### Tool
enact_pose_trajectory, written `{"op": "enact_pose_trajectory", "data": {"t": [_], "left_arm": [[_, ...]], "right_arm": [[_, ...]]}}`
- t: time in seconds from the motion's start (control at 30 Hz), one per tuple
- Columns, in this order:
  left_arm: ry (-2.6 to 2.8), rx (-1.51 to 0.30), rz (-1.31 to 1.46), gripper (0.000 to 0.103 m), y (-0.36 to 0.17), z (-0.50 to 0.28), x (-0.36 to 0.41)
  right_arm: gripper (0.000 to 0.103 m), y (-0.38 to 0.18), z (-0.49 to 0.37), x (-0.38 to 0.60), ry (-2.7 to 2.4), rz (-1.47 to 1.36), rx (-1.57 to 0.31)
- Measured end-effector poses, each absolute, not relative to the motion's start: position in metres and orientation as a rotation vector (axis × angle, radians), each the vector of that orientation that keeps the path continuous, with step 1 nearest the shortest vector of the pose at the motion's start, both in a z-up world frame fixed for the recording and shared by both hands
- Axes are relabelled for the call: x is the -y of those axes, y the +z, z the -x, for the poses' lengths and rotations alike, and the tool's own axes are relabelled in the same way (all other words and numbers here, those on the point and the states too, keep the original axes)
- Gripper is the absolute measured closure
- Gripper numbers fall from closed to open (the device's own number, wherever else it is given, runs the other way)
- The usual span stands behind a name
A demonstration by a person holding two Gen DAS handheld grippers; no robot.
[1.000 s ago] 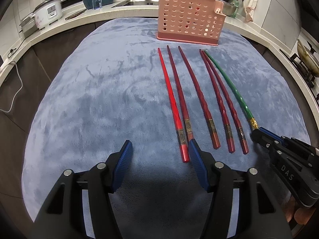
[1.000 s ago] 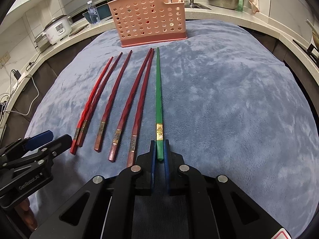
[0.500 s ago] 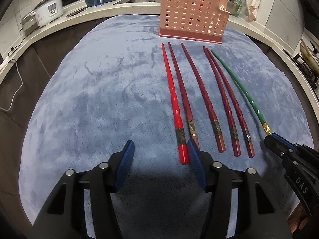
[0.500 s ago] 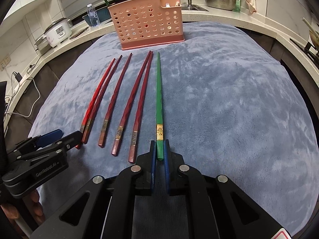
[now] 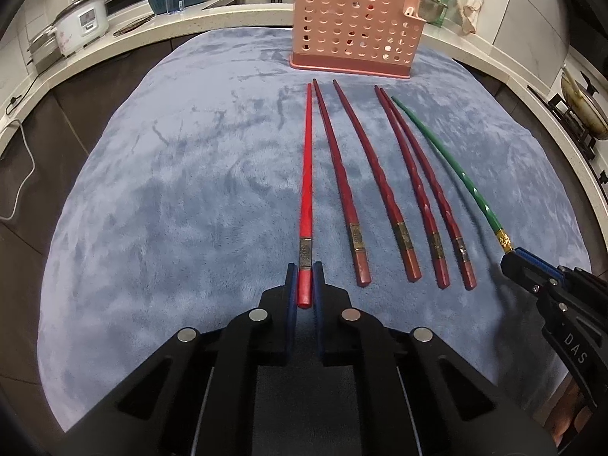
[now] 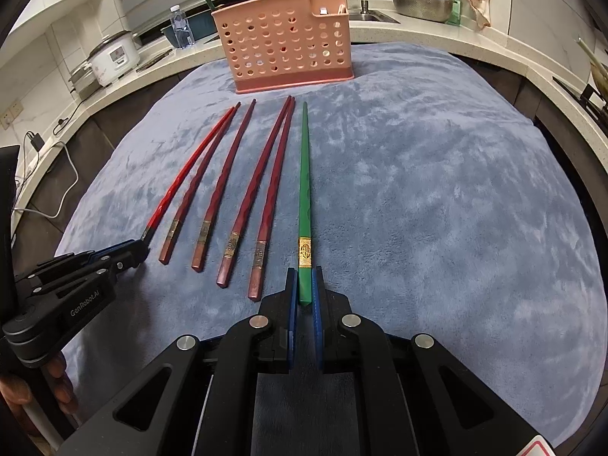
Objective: Organize utensils
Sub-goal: 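Grasp a green chopstick with the right tool while the left tool grasps a red chopstick, then lift both chopsticks over the pink holder and open both tools to drop them in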
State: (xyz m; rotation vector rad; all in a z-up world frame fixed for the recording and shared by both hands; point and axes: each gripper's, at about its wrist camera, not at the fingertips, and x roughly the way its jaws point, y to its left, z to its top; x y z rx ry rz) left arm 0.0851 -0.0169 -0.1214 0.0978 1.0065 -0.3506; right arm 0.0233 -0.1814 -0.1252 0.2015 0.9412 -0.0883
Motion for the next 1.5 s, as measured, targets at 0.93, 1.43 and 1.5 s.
{"op": "enact_pose_trajectory", "data": {"t": [0.93, 1.43, 1.5], "left_arm": [[-0.388, -0.706, -0.085, 0.096, 0.051, -0.118, 0.027], [-0.409, -0.615, -0.079, 0.096, 0.098, -0.149, 0.049], [-0.414, -0.605, -0.076, 0.096, 0.105, -0.155, 0.051]], "right_arm": [[0.096, 0.048, -0.040, 0.215, -0.099, -0.228, -0.588], [0.096, 0.103, -0.075, 0.230, -0.084, -0.245, -0.444], [0.096, 0.109, -0.080, 0.232, -0.084, -0.247, -0.427]]}}
